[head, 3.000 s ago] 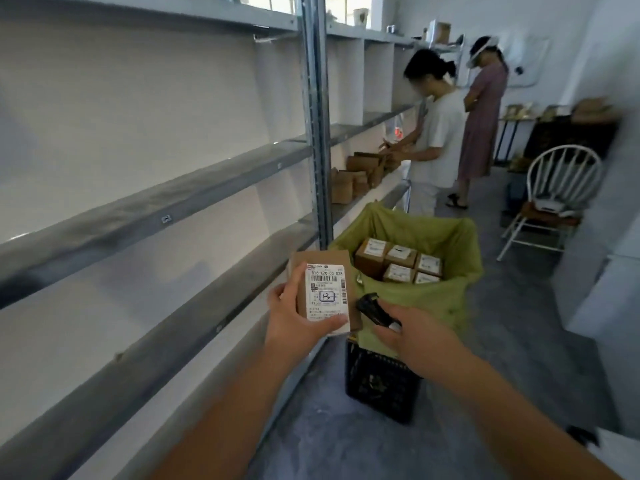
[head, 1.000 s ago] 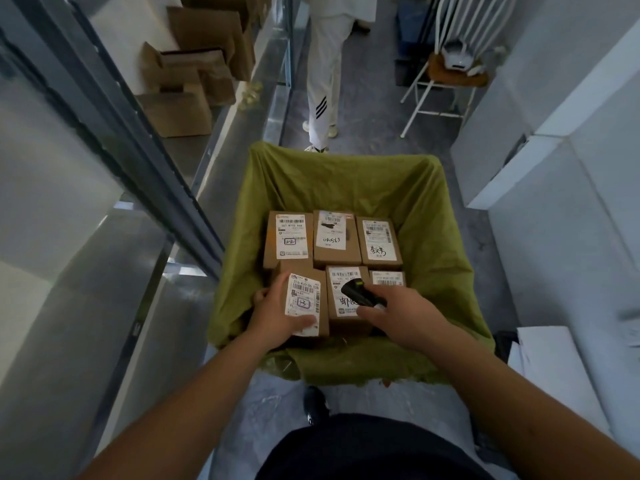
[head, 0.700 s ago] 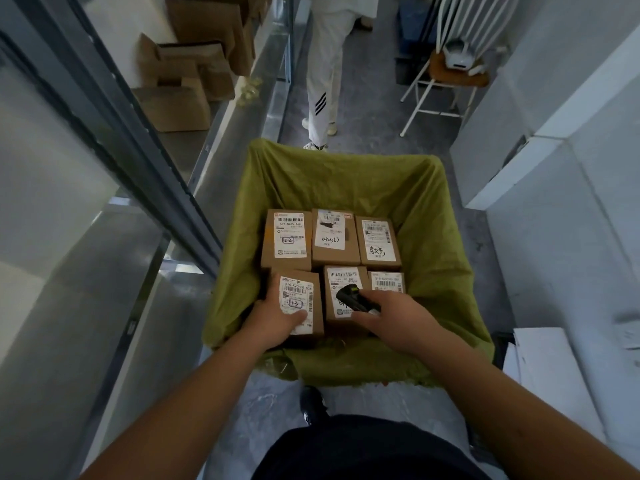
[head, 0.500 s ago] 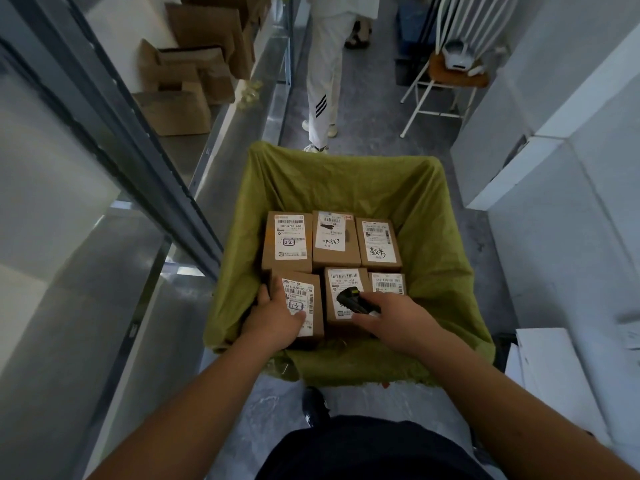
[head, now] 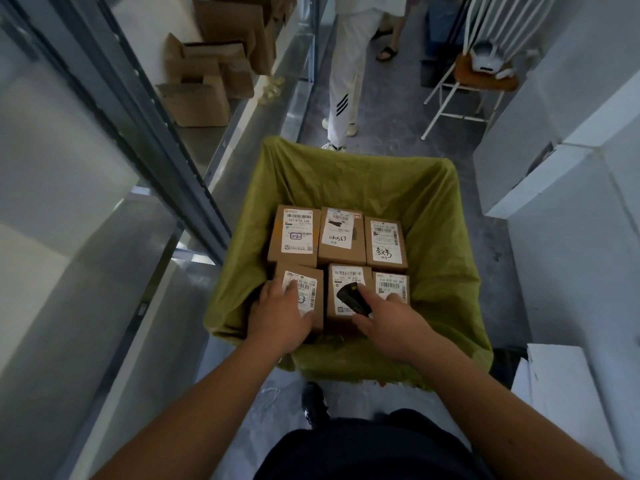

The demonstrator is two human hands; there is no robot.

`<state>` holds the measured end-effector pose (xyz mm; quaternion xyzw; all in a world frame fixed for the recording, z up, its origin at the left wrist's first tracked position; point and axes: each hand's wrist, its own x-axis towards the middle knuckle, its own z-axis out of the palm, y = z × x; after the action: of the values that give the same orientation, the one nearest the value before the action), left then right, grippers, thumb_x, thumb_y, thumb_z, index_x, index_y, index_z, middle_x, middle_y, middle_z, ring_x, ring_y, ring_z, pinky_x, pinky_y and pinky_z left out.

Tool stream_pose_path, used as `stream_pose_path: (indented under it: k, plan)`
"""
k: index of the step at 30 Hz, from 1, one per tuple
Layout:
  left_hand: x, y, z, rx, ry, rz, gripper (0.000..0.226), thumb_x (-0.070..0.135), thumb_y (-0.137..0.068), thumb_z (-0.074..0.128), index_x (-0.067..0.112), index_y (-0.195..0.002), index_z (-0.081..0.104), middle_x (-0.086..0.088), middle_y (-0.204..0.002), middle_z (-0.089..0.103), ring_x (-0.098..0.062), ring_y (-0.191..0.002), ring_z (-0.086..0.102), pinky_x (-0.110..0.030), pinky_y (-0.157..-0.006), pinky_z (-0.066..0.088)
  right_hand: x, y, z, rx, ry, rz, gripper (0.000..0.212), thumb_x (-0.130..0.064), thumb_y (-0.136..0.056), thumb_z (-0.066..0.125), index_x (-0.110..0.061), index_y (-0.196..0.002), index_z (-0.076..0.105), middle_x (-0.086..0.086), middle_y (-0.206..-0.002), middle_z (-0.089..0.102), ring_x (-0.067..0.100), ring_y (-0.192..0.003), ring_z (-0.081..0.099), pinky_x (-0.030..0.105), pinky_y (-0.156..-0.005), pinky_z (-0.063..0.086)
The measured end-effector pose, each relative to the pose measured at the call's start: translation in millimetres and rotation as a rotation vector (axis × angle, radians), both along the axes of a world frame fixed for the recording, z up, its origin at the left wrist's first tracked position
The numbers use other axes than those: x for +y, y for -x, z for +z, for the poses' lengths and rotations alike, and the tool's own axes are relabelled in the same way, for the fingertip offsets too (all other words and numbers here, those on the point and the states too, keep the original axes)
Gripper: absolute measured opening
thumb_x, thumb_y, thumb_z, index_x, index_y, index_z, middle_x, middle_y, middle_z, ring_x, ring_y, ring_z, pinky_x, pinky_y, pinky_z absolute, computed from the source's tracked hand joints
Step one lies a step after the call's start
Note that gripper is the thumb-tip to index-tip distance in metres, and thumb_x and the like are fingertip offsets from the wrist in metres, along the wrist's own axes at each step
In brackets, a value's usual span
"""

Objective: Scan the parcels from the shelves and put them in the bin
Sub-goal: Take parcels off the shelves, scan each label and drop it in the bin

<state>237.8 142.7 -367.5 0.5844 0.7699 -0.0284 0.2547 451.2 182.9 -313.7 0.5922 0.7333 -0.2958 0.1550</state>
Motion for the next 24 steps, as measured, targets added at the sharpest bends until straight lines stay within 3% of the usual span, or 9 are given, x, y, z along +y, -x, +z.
stream_pose_path:
  k: [9,13,16,20,24]
  plan:
    - [-37,-19,15,0.053,-0.107,0.103,0.087,0.06,-0.094,0.059,0.022,-0.164,0.024,-0.004,-0.17,0.022,-0.031,-0.158,0.013,-0.048,-0.126,0.024,2,-5,-4,0.086,-0.054,0.202,0.068,-0.067,-0.102,0.03,-0.041,-0.162,0.011,0.014,-0.14,0.05,0.034,-0.115,0.058,0.051,-0.097,0.054]
    - [-69,-37,29,0.059,-0.167,0.267,0.087,0.06,-0.095,0.059,0.025,-0.166,0.022,-0.008,-0.168,0.03,-0.032,-0.157,0.018,-0.048,-0.127,0.022,-2,-11,-5,0.137,-0.07,0.358,0.067,-0.067,-0.103,0.028,-0.039,-0.163,0.014,0.014,-0.134,0.051,0.032,-0.11,0.059,0.049,-0.094,0.055]
    - [-103,-58,37,0.064,-0.185,0.427,0.083,0.066,-0.095,0.052,0.029,-0.164,0.024,-0.009,-0.162,0.038,-0.032,-0.152,0.029,-0.049,-0.124,0.028,-8,-18,-2,0.177,-0.085,0.485,0.066,-0.065,-0.104,0.028,-0.038,-0.163,0.015,0.012,-0.127,0.051,0.029,-0.105,0.061,0.046,-0.09,0.056]
    - [-153,-89,43,0.089,-0.158,0.649,0.084,0.07,-0.096,0.05,0.03,-0.165,0.022,-0.009,-0.168,0.028,-0.032,-0.155,0.024,-0.051,-0.124,0.028,-20,-13,-8,0.226,-0.028,0.701,0.067,-0.061,-0.106,0.029,-0.03,-0.164,0.017,0.019,-0.139,0.053,0.036,-0.125,0.052,0.047,-0.101,0.05]
    - [-209,-123,51,0.123,-0.121,0.834,0.087,0.069,-0.095,0.053,0.029,-0.166,0.021,-0.006,-0.17,0.024,-0.03,-0.157,0.02,-0.05,-0.125,0.026,-55,-5,-5,0.273,-0.029,0.879,0.062,-0.059,-0.107,0.034,-0.031,-0.161,0.024,0.017,-0.142,0.052,0.034,-0.128,0.053,0.047,-0.108,0.046]
